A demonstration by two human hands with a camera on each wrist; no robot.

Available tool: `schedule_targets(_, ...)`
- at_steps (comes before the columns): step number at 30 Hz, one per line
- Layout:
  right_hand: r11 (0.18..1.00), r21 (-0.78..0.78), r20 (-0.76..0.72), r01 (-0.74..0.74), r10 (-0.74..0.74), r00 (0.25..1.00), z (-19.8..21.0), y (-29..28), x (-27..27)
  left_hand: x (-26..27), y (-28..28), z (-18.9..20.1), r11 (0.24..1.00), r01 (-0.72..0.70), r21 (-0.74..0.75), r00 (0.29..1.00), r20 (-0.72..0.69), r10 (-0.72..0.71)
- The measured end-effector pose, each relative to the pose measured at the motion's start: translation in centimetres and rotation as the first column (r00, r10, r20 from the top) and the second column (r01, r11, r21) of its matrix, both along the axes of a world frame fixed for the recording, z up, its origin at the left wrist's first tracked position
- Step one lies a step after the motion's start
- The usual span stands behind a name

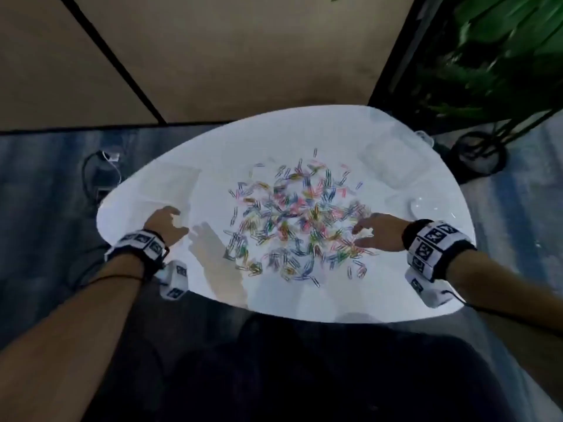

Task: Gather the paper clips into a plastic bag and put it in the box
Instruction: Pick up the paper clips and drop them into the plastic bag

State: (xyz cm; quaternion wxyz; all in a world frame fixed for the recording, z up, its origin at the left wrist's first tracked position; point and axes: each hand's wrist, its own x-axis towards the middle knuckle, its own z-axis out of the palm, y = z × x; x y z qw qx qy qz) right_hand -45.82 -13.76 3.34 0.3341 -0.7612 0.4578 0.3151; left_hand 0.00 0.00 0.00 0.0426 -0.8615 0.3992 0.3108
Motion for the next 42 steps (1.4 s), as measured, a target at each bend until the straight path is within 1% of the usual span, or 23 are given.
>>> schedule_targets(1,1.0,-0.01,-0.014,-0.02,0.019,1.0,-2.9,1.2,-0.5,0.7,0.2,-2.8,0.998,-0.04,-0.054,0.999,0.018,0.041)
schedule_targets(3,0.995,-0.05,-0.076,-0.087,0.083,0.994,-7.6,2.2,-0.9,2.0,0.6,-6.7,0.987,-0.108,-0.12,0.99,0.074,0.118)
schedule_targets(4,0.992,-0.074,-0.085,-0.101,0.094,0.992,-9.2,2.9,-1.1,2.4,0.7,-8.1,0.982,-0.111,-0.154,0.987,0.096,0.127)
schedule_targets(5,0.991,-0.102,-0.06,-0.087,0.081,0.995,-10.8,3.4,-1.4,2.5,1.1,-9.6,0.974,-0.1,-0.204,0.985,0.121,0.126)
schedule_targets(8,0.972,-0.234,0.076,0.03,-0.013,0.997,-13.4,5.2,-2.4,1.6,2.8,-11.9,0.921,-0.045,-0.386,0.969,0.205,0.134)
schedule_targets(10,0.933,-0.333,0.127,0.137,-0.1,0.987,-13.6,6.7,-2.9,0.7,4.0,-12.3,0.92,-0.034,-0.39,0.973,0.196,0.119)
schedule_targets(12,0.89,-0.419,0.019,0.179,-0.188,0.982,-12.8,8.4,-3.1,-0.7,5.7,-11.4,0.931,-0.035,-0.365,0.982,0.158,0.099)
schedule_targets(13,0.883,-0.433,-0.046,0.181,-0.222,0.974,-12.2,8.8,-3.0,-1.0,6.3,-11.0,0.928,-0.054,-0.368,0.987,0.119,0.104)
schedule_targets(15,0.887,-0.399,-0.138,0.234,-0.31,0.941,-12.0,8.3,-3.1,-1.2,7.1,-9.9,0.934,-0.084,-0.347,0.994,0.043,0.105)
schedule_targets(17,0.892,-0.329,-0.173,0.31,-0.379,0.909,-12.3,7.7,-3.0,-1.7,7.4,-8.6,0.922,-0.109,-0.37,0.991,0.036,0.132)
schedule_targets(20,0.86,-0.343,-0.079,0.379,-0.428,0.9,-13.3,7.6,-3.1,-4.3,7.1,-6.2,0.866,-0.137,-0.481,0.985,0.03,0.172)
schedule_targets(23,0.836,-0.34,0.041,0.431,-0.445,0.895,-13.3,7.8,-1.7,-8.5,7.3,-3.8,0.8,-0.156,-0.58,0.986,-0.039,0.164)
schedule_targets(24,0.838,-0.345,0.069,0.424,-0.428,0.901,-13.5,7.6,-0.9,-9.9,7.7,-2.8,0.78,-0.162,-0.604,0.986,-0.062,0.157)
schedule_targets(26,0.851,-0.366,0.106,0.378,-0.365,0.925,-13.7,8.0,0.5,-12.6,8.9,-0.5,0.781,-0.085,-0.619,0.996,-0.027,0.087)
schedule_targets(29,0.834,-0.447,0.158,0.324,-0.283,0.946,-14.3,8.4,1.6,-16.0,10.2,2.1,0.774,0.089,-0.626,0.995,0.097,-0.037)
schedule_targets(31,0.818,-0.505,0.165,0.276,-0.222,0.961,-14.9,7.9,1.7,-17.5,10.4,2.5,0.735,0.208,-0.646,0.977,0.17,-0.126)
schedule_targets(32,0.806,-0.545,0.151,0.229,-0.175,0.973,-15.1,7.5,1.8,-18.1,10.2,2.5,0.724,0.227,-0.652,0.973,0.175,-0.148)
schedule_targets(34,0.781,-0.607,0.106,0.147,-0.103,0.989,-14.7,6.8,2.3,-18.6,9.7,1.7,0.717,0.213,-0.664,0.977,0.148,-0.154)
schedule_targets(36,0.791,-0.595,0.082,0.14,-0.113,0.99,-14.3,5.7,2.7,-19.2,9.0,1.0,0.723,0.173,-0.669,0.985,0.102,-0.141)
schedule_targets(38,0.81,-0.569,0.04,0.14,-0.143,0.989,-14.1,4.1,2.7,-19.6,7.4,0.8,0.743,0.16,-0.65,0.986,0.065,-0.155)
schedule_targets(39,0.816,-0.553,0.042,0.166,-0.171,0.984,-13.6,3.5,2.6,-19.6,6.6,0.8,0.738,0.154,-0.657,0.986,0.051,-0.159)
schedule_targets(41,0.821,-0.508,0.099,0.262,-0.246,0.964,-12.7,2.7,2.2,-19.3,4.9,1.2,0.731,0.133,-0.669,0.988,0.031,-0.152)
schedule_targets(42,0.821,-0.469,0.159,0.326,-0.284,0.945,-12.1,2.4,1.9,-19.2,4.2,1.4,0.736,0.128,-0.665,0.988,0.026,-0.149)
